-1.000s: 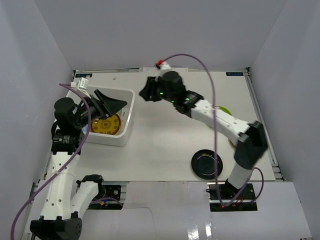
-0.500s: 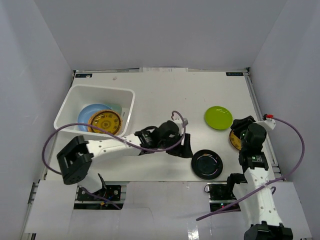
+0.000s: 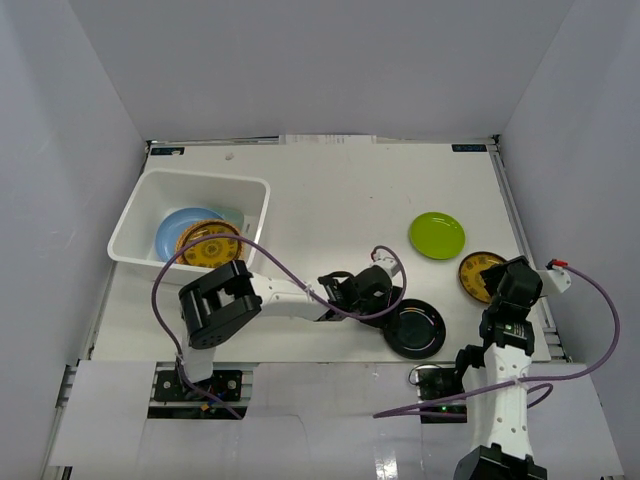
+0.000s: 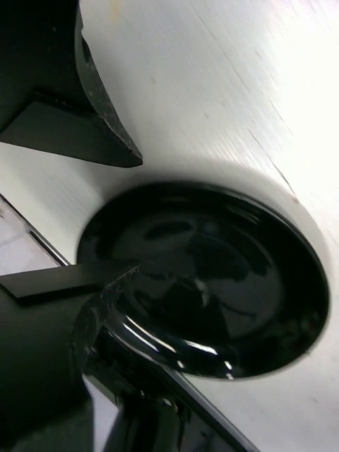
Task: Place the plates into the plastic bin on the countertop
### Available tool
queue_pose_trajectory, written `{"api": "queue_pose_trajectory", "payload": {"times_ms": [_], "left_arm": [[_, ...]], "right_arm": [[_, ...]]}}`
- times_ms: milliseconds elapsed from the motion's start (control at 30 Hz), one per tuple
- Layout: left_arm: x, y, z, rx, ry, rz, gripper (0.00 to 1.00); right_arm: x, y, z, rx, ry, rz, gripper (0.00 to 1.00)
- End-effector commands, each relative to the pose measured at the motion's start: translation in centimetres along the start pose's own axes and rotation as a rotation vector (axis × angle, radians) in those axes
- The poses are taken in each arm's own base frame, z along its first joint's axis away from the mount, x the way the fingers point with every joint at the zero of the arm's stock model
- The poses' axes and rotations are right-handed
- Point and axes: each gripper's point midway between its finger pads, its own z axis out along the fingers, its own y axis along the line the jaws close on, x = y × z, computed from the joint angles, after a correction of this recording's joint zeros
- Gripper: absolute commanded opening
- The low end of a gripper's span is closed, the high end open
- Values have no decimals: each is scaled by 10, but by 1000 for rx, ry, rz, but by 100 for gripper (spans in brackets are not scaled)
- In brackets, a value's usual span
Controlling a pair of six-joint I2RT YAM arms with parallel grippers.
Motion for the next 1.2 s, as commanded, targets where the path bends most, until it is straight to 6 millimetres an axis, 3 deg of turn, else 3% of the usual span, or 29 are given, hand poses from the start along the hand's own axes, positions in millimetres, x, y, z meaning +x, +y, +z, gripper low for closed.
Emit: {"api": "queue_pose_trajectory", "payload": {"times_ms": [0,100,167,267,300,367,467,567,600,700,767,800,833,867,900,933,967,1000,1033,1067,1100,1133,1167], "left_arm": [[-1,-17,14,74,13,-11,64],[-1,-20,23,92,12,-13,59],[2,-17,25,86,17,-12,54],[2,-9,25,57,-1,-15,28],[3,-2,24,34,-11,-19,12],[-1,-4,15,39,-31,-22,1],[-6,8,2,-6,-84,-22,0],[-22,2,-26,19,-154,-33,0],[-35,-8,-45,56,-199,-38,0],[-54,-14,-77,97,-271,-63,0],[-79,-18,-116,142,-360,-88,0],[-87,-17,-130,150,-392,-101,0],[-106,-14,-158,164,-461,-124,0],[-117,-7,-171,156,-502,-138,0],[-127,3,-184,137,-531,-152,0],[-148,26,-211,102,-600,-196,0],[-162,33,-229,95,-646,-214,0],[-172,43,-244,88,-680,-232,0],[-186,68,-262,30,-728,-265,0],[-201,65,-291,37,-796,-269,0],[-205,79,-302,-27,-820,-290,0],[-222,90,-331,-88,-907,-306,0],[-224,94,-339,-108,-910,-308,0]], "right_arm": [[10,-24,7,100,23,34,60],[22,-30,10,103,70,113,72],[27,-37,12,124,86,168,73],[41,-48,17,164,134,195,73],[46,-52,19,174,147,199,71],[53,-61,21,189,158,217,70],[66,-68,23,188,181,242,70],[75,-70,24,190,205,273,67],[79,-72,24,198,211,284,66],[82,-73,28,202,219,295,60],[85,-74,31,198,229,318,55],[87,-74,32,198,233,325,43],[91,-75,32,204,239,350,38],[91,-74,32,200,238,367,32],[90,-73,32,195,233,379,18],[88,-70,32,185,224,404,12],[88,-69,31,174,217,414,8],[78,-63,31,140,177,421,8],[73,-61,31,131,160,425,8],[58,-54,30,103,115,424,8],[54,-52,29,101,112,418,8],[44,-45,27,94,114,412,8],[41,-41,26,83,124,410,8]]}}
